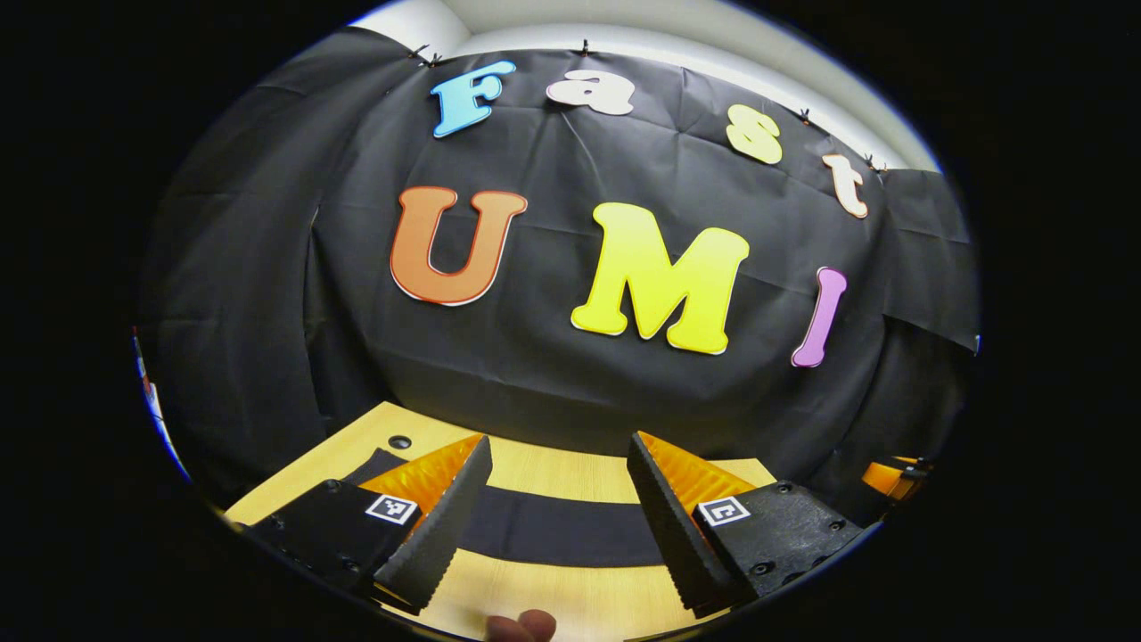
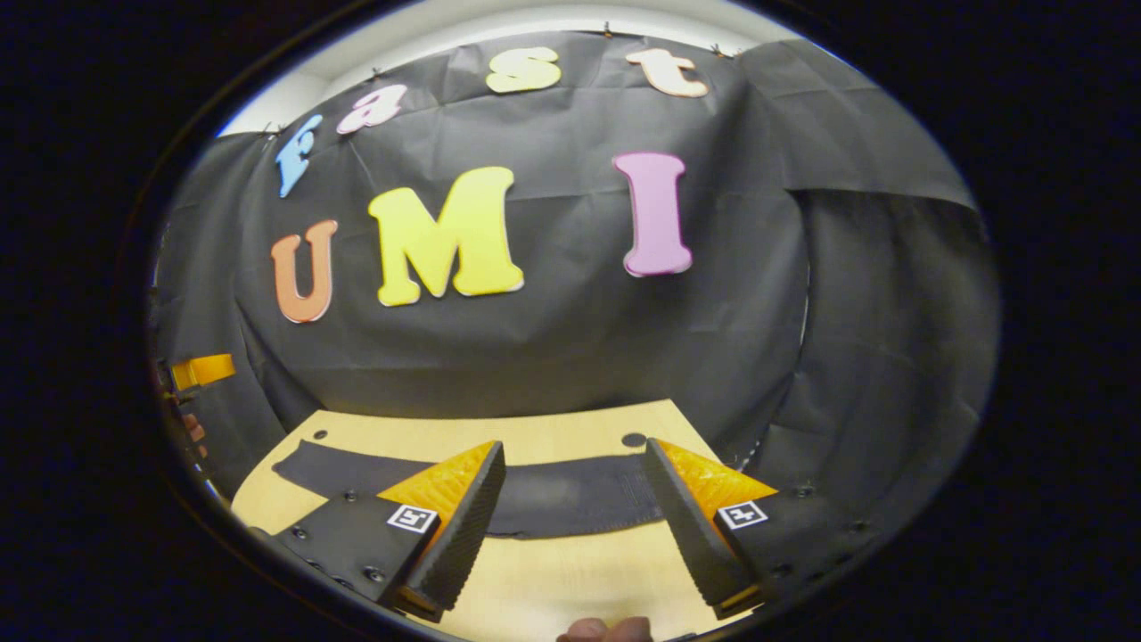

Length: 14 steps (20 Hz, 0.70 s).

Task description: Grasp the waist and the cuffs of the jeans and fold them to make the two legs overlap; first hold the waist and fold one-third of the jeans toward the cuffs, then hold the cuffs and fold the remaining one-third in the same direction to finish folding.

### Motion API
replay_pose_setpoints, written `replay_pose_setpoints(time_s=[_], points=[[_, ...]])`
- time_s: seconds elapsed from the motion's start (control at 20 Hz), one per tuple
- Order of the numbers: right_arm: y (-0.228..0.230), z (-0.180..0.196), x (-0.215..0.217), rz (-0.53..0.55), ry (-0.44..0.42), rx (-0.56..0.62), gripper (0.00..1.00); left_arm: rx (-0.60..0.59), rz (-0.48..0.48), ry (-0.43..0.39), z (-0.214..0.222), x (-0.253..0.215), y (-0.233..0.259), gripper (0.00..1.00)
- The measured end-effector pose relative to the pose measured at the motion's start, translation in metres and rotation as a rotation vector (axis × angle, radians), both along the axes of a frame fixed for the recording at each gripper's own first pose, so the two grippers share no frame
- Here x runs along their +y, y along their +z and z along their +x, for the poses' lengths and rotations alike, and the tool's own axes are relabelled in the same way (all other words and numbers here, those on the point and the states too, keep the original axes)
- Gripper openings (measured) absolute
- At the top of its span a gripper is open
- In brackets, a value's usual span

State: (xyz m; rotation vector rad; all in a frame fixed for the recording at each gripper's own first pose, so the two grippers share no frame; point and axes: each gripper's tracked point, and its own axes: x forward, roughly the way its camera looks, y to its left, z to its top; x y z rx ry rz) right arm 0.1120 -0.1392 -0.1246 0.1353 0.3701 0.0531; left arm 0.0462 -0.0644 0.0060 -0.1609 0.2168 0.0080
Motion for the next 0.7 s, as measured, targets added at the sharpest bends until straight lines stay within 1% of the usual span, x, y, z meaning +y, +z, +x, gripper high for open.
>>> replay_pose_setpoints(time_s=[0.1, 0.2, 0.35, 0.45, 0.5, 0.55, 0.65, 0.7], points=[[-0.042, 0.012, -0.031, 0.038, -0.062, 0.065, 0.98, 0.025, -0.008, 0.003, -0.003, -0.004, -0.005, 0.98], [-0.090, 0.030, -0.061, 0.048, -0.115, 0.132, 0.98, 0.038, 0.007, 0.011, -0.003, -0.007, -0.007, 0.98], [-0.156, 0.070, -0.096, 0.082, -0.183, 0.204, 0.98, 0.076, 0.035, 0.025, -0.008, -0.013, -0.015, 0.98], [-0.197, 0.098, -0.112, 0.118, -0.214, 0.260, 0.98, 0.096, 0.057, 0.040, -0.011, -0.015, -0.018, 0.98], [-0.214, 0.112, -0.119, 0.145, -0.234, 0.277, 0.98, 0.100, 0.069, 0.047, -0.012, -0.015, -0.019, 0.98], [-0.229, 0.126, -0.128, 0.150, -0.264, 0.289, 0.98, 0.106, 0.077, 0.053, -0.014, -0.015, -0.021, 0.98], [-0.253, 0.140, -0.149, 0.134, -0.315, 0.309, 0.98, 0.136, 0.086, 0.064, -0.014, -0.015, -0.029, 0.99], [-0.261, 0.148, -0.153, 0.139, -0.315, 0.314, 0.98, 0.147, 0.087, 0.069, -0.014, -0.016, -0.031, 0.99]])
